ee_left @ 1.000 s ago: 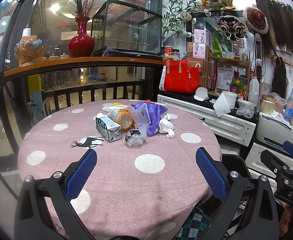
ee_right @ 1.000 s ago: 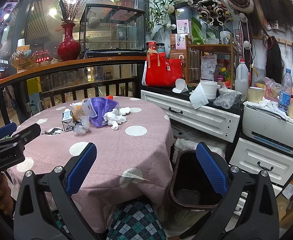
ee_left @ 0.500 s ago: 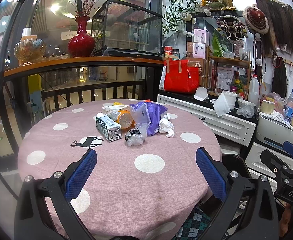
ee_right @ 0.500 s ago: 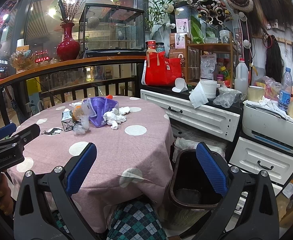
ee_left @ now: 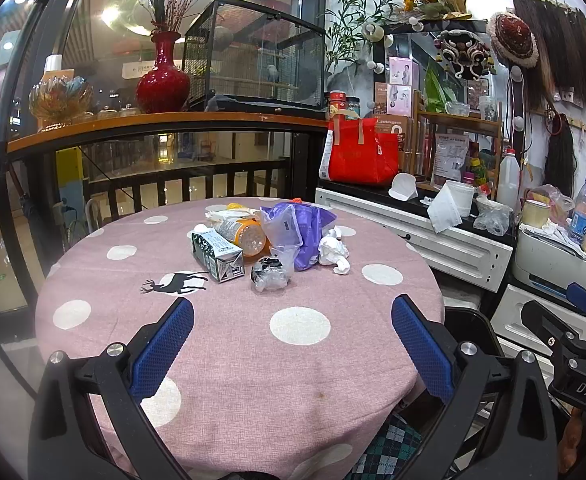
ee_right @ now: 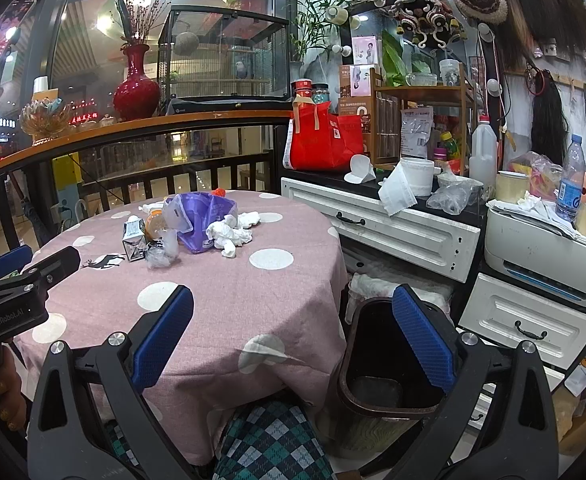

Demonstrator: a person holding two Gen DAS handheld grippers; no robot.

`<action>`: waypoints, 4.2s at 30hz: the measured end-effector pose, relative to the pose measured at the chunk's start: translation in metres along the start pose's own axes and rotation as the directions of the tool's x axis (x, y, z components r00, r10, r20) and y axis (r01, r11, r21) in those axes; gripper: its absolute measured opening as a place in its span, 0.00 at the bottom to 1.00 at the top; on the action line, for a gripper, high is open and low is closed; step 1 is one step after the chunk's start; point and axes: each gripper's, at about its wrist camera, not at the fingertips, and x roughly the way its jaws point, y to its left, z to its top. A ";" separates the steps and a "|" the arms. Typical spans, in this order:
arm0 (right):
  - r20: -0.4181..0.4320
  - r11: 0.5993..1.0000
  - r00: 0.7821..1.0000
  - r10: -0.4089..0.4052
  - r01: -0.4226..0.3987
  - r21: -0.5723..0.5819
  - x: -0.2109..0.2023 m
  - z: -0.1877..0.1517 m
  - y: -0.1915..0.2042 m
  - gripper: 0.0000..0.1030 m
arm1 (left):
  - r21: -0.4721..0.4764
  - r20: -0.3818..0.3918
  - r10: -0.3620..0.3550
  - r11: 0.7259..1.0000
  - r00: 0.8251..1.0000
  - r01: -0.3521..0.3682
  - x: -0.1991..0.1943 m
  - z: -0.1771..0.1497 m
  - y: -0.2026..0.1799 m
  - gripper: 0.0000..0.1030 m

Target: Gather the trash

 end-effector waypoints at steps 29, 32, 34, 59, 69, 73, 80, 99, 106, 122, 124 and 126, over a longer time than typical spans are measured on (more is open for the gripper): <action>-0.191 0.991 0.981 0.041 -0.063 -0.114 0.061 -0.002 0.021 0.95 | 0.089 -0.128 0.008 0.996 0.992 0.003 0.049 0.002 0.008 0.95; -0.200 0.987 0.979 0.043 -0.073 -0.144 0.083 0.005 0.028 0.95 | 0.065 -0.177 0.006 0.998 0.984 0.006 0.068 0.004 0.018 0.95; -0.211 0.984 0.976 0.050 -0.084 -0.156 0.099 0.010 0.031 0.95 | 0.059 -0.210 0.015 0.998 0.978 -0.002 0.081 0.005 0.025 0.95; -0.374 0.938 0.911 0.173 -0.268 -0.219 0.197 0.032 0.071 0.95 | -0.119 -0.439 0.023 0.989 0.898 -0.083 0.205 0.071 0.107 0.90; -0.386 0.949 0.907 0.169 -0.255 -0.183 0.197 0.027 0.056 0.95 | -0.152 -0.634 0.014 0.978 0.773 -0.142 0.269 0.067 0.119 0.77; -0.393 0.952 0.903 0.175 -0.258 -0.167 0.199 0.026 0.054 0.95 | -0.131 -0.687 0.001 0.983 0.727 -0.125 0.284 0.063 0.121 0.77; -0.398 0.952 0.899 0.185 -0.265 -0.155 0.199 0.026 0.052 0.95 | -0.119 -0.711 -0.027 0.989 0.703 -0.082 0.294 0.057 0.132 0.74; -0.435 0.914 0.860 0.267 -0.369 -0.170 0.220 0.039 0.092 0.95 | -0.156 -0.605 -0.011 0.982 0.796 -0.105 0.259 0.046 0.161 0.48; -0.491 0.877 0.800 0.345 -0.461 -0.133 0.249 0.048 0.139 0.95 | -0.236 -0.539 -0.021 0.963 0.842 -0.127 0.224 0.044 0.178 0.48; -0.572 0.889 0.762 0.305 -0.443 -0.116 0.299 0.036 0.199 0.59 | -0.263 -0.457 -0.003 0.956 0.889 -0.132 0.170 0.026 0.188 0.49; -0.565 0.886 0.767 0.304 -0.445 -0.127 0.297 0.035 0.199 0.56 | -0.265 -0.452 -0.011 0.956 0.892 -0.123 0.170 0.024 0.186 0.49; -0.559 0.884 0.771 0.307 -0.448 -0.133 0.293 0.036 0.199 0.55 | -0.269 -0.444 -0.017 0.956 0.896 -0.116 0.169 0.022 0.185 0.49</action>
